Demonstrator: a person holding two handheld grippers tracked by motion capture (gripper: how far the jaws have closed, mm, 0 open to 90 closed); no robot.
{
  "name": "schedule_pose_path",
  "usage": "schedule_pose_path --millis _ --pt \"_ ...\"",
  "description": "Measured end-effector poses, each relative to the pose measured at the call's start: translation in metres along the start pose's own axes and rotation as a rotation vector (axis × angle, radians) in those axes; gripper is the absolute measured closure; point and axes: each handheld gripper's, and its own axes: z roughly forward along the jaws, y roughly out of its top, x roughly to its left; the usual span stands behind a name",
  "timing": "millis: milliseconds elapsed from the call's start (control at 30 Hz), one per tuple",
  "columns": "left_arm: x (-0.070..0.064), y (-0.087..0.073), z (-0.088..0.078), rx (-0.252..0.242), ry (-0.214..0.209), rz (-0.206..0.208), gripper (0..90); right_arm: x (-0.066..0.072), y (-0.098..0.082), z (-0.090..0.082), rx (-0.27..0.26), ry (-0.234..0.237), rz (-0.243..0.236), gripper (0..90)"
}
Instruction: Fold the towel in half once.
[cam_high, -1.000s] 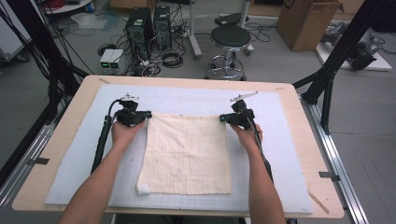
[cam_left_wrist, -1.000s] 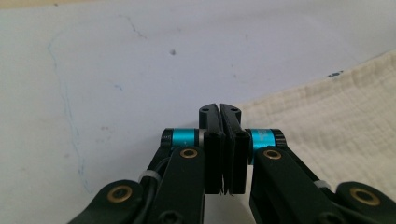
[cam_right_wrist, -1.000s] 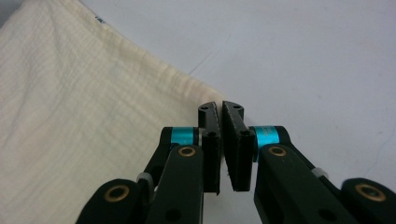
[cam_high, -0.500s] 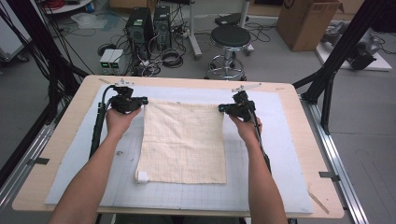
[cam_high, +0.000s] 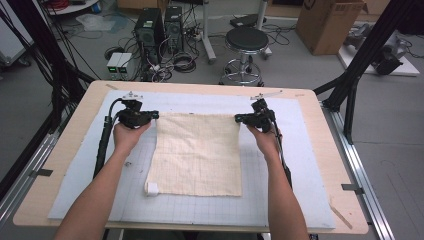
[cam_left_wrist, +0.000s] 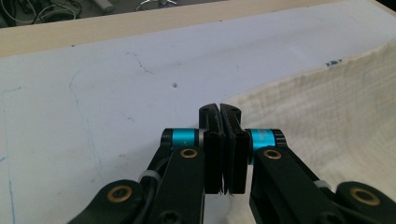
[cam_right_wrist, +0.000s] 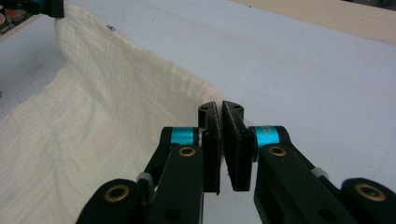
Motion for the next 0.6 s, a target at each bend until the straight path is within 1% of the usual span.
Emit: schedule_pose_path --millis 200,233,300,400,467,533,600 --pt "-0.002 -0.007 -0.004 -0.012 -0.023 -0.009 87.7 0.002 -0.004 -0.003 -0.001 0.025 0.009 86.2" --pt "-0.002 -0.009 -0.004 -0.007 -0.030 -0.009 87.7 0.002 -0.005 -0.003 0.001 0.030 0.007 86.2" --pt "-0.004 -0.009 -0.005 0.008 -0.034 0.007 87.7 0.004 -0.006 -0.004 0.009 0.037 0.012 86.2" --pt "-0.007 -0.008 -0.008 -0.001 -0.052 0.018 87.7 0.006 -0.006 -0.005 0.013 0.045 0.008 86.2" --pt "-0.009 -0.007 -0.009 -0.010 -0.061 0.017 87.7 0.007 -0.008 -0.007 0.000 0.045 0.003 86.2" --pt "-0.011 -0.007 -0.010 -0.007 -0.070 0.025 87.7 0.006 -0.011 -0.008 0.000 0.051 0.016 86.2" --pt "-0.013 -0.007 -0.010 -0.004 -0.074 0.029 87.7 0.007 -0.013 -0.008 -0.011 0.064 0.017 86.2"
